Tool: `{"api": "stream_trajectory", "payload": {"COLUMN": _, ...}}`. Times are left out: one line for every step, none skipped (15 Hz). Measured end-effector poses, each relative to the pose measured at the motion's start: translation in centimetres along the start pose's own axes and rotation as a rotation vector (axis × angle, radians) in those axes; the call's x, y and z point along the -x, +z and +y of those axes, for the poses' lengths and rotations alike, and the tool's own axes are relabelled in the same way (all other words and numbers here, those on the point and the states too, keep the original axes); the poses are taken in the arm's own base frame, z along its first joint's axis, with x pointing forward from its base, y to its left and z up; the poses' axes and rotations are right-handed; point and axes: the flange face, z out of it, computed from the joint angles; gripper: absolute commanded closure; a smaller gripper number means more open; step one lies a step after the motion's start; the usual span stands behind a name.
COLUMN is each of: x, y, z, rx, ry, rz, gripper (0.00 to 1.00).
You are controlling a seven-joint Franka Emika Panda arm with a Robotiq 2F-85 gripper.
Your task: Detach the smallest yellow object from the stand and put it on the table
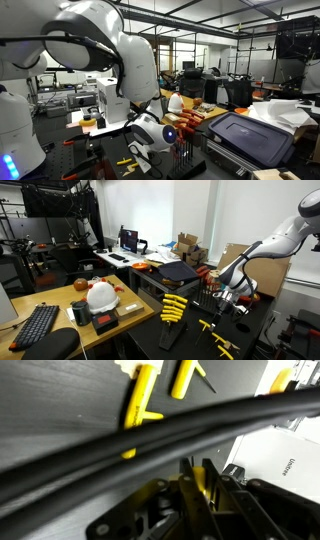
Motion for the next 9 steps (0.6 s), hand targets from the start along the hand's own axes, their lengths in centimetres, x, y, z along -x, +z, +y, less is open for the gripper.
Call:
{"api": "stream_trajectory", "payload": {"x": 0.02, "y": 0.01, "z": -0.01, "rx": -0.001, "ry": 0.003, "rz": 0.001, "gripper": 0.56}}
{"api": "stream_trajectory", "payload": {"x": 0.03, "y": 0.02, "z": -0.01, "rx": -0.001, "ry": 0.008, "rz": 0.001, "gripper": 0.51}}
{"api": "stream_trajectory", "payload": {"x": 0.04, "y": 0.04, "z": -0.03, "rx": -0.001, "ry": 0.017, "rz": 0.001, "gripper": 0.42}}
{"api": "stream_trajectory", "payload": {"x": 0.06, "y": 0.06, "z": -0.04, "rx": -0.002, "ry": 0.025, "rz": 0.001, "gripper": 0.36}}
{"api": "stream_trajectory", "payload": {"x": 0.06, "y": 0.08, "z": -0.06, "rx": -0.002, "ry": 0.032, "rz": 0.001, "gripper": 0.29}}
{"api": "stream_trajectory", "payload": {"x": 0.03, "y": 0.10, "z": -0.10, "rx": -0.002, "ry": 0.041, "rz": 0.001, "gripper": 0.20}}
{"api": "stream_trajectory", "payload": {"x": -0.03, "y": 0.14, "z": -0.15, "rx": -0.002, "ry": 0.048, "rz": 0.001, "gripper": 0.13}}
{"api": "stream_trajectory", "payload": {"x": -0.15, "y": 0.20, "z": -0.23, "rx": 0.001, "ry": 0.059, "rz": 0.001, "gripper": 0.05}}
{"api": "stream_trajectory", "payload": {"x": -0.32, "y": 0.29, "z": -0.35, "rx": 0.008, "ry": 0.071, "rz": 0.003, "gripper": 0.01}}
